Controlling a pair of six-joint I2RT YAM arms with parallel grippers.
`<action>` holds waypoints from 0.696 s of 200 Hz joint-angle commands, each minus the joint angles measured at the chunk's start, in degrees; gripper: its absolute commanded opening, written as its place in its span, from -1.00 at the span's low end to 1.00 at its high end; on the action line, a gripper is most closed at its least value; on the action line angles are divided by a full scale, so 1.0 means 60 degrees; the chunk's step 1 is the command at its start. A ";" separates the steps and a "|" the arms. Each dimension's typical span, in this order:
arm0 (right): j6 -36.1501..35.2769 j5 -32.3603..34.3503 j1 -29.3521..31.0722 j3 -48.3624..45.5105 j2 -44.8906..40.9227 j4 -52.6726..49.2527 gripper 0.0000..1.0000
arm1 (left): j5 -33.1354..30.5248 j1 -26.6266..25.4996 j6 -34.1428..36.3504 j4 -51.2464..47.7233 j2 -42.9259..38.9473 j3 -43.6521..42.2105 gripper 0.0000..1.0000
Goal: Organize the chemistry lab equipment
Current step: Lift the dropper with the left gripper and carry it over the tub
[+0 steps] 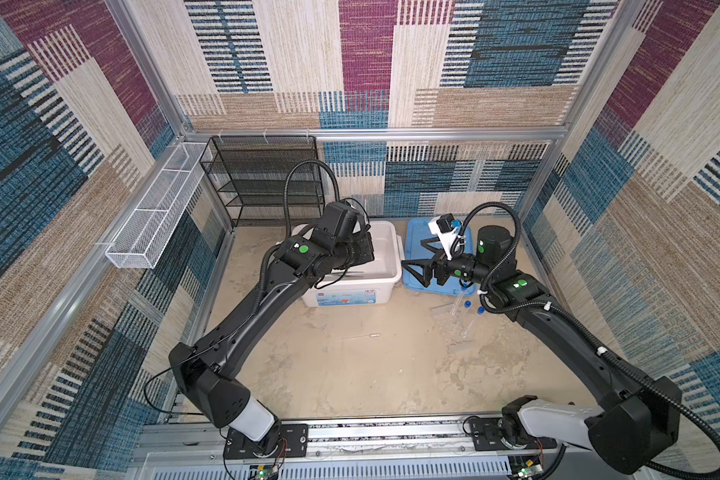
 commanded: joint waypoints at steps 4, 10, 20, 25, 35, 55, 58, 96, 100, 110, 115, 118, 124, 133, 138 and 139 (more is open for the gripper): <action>0.0078 -0.0559 -0.0190 0.0059 0.0225 0.0692 0.99 | 0.0630 0.0163 0.0174 0.0251 0.0368 0.0220 -0.91; 0.0063 -0.0408 -0.0216 0.0169 0.0379 0.0547 0.99 | 0.0617 0.0171 0.0231 0.0210 0.0512 0.0280 -0.91; 0.0095 -0.0077 -0.0260 0.0358 0.0655 0.0293 0.99 | 0.0558 0.0179 0.0344 0.0143 0.0759 0.0397 -0.91; 0.0114 0.0100 -0.0285 0.0440 0.0788 0.0177 0.99 | 0.0534 0.0197 0.0401 0.0086 0.0911 0.0492 -0.91; 0.0215 0.0605 -0.0315 0.0649 0.1084 -0.0092 0.99 | 0.0410 0.0215 0.0629 -0.0121 0.1302 0.0786 -0.91; 0.0338 0.1807 -0.0406 0.1161 0.1777 -0.0797 0.99 | 0.0162 0.0216 0.1064 -0.0964 0.2344 0.1758 -0.91; 0.0345 0.1916 -0.0421 0.1219 0.1859 -0.0886 0.99 | 0.0160 0.0216 0.1078 -0.1058 0.2503 0.1877 -0.91; 0.0373 0.1980 -0.0506 0.1348 0.2213 -0.1050 0.99 | 0.0454 0.0269 0.0887 -0.1233 0.3591 0.2451 -0.90; 0.0373 0.2008 -0.0513 0.1376 0.2259 -0.1086 0.99 | 0.0479 0.0299 0.0855 -0.1207 0.3668 0.2452 -0.90; 0.0330 0.2040 -0.0520 0.1441 0.2336 -0.1181 0.99 | 0.0650 0.0358 0.0789 -0.1194 0.3882 0.2526 -0.90; 0.0314 0.2057 -0.0531 0.1443 0.2363 -0.1190 0.99 | 0.0775 0.0382 0.0769 -0.1201 0.3986 0.2559 -0.90; 0.0298 0.2058 -0.0541 0.1437 0.2362 -0.1200 0.99 | 0.0833 0.0390 0.0734 -0.1214 0.4050 0.2579 -0.90; 0.0291 0.2093 -0.0553 0.1424 0.2389 -0.1202 0.99 | 0.0946 0.0420 0.0716 -0.1230 0.4168 0.2625 -0.90; 0.0283 0.2125 -0.0568 0.1403 0.2404 -0.1198 0.99 | 0.0991 0.0424 0.0828 -0.1259 0.4340 0.2711 -0.98; 0.0259 0.2128 -0.0572 0.1404 0.2408 -0.1211 0.99 | 0.0974 0.0434 0.0821 -0.1293 0.4421 0.2746 -0.98; 0.0254 0.2130 -0.0579 0.1410 0.2406 -0.1214 0.99 | 0.0967 0.0442 0.0808 -0.1296 0.4436 0.2747 -0.98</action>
